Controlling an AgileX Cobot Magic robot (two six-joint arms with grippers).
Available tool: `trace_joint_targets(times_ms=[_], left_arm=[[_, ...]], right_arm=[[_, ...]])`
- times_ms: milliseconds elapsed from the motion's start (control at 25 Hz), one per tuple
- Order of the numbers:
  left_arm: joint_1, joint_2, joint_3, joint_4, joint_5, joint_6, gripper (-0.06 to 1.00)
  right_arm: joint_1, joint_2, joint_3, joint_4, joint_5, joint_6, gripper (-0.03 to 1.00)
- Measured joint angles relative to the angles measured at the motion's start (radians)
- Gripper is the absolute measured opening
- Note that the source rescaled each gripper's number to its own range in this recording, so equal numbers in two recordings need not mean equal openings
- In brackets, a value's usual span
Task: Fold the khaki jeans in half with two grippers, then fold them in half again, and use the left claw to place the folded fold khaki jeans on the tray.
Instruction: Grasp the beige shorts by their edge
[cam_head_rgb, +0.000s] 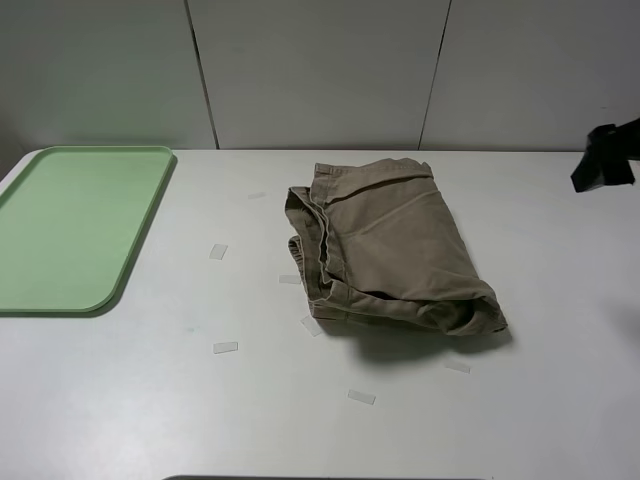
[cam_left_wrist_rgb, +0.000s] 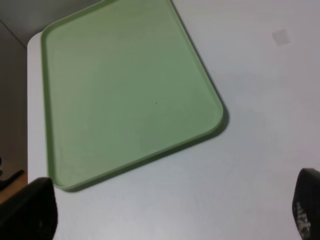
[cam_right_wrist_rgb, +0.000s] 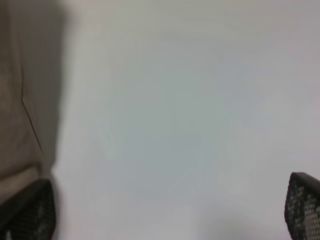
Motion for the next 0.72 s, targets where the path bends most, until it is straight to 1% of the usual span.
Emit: trace_joint_targets(times_ms=[80, 160, 280, 360, 720], left_arm=[[0.000, 0.000, 0.000, 0.000, 0.000, 0.000, 0.98], [0.000, 0.000, 0.000, 0.000, 0.000, 0.000, 0.98], [0.000, 0.000, 0.000, 0.000, 0.000, 0.000, 0.98], [0.000, 0.000, 0.000, 0.000, 0.000, 0.000, 0.98], [0.000, 0.000, 0.000, 0.000, 0.000, 0.001, 0.98]], right_arm=[[-0.048, -0.083, 0.057, 0.039, -0.008, -0.048, 1.00], [-0.085, -0.155, 0.102, 0.062, -0.022, -0.063, 1.00], [-0.107, -0.261, 0.142, 0.091, -0.024, -0.070, 1.00], [-0.107, -0.342, 0.156, 0.103, -0.015, -0.071, 1.00], [-0.107, -0.649, 0.159, 0.143, 0.117, -0.073, 1.00]])
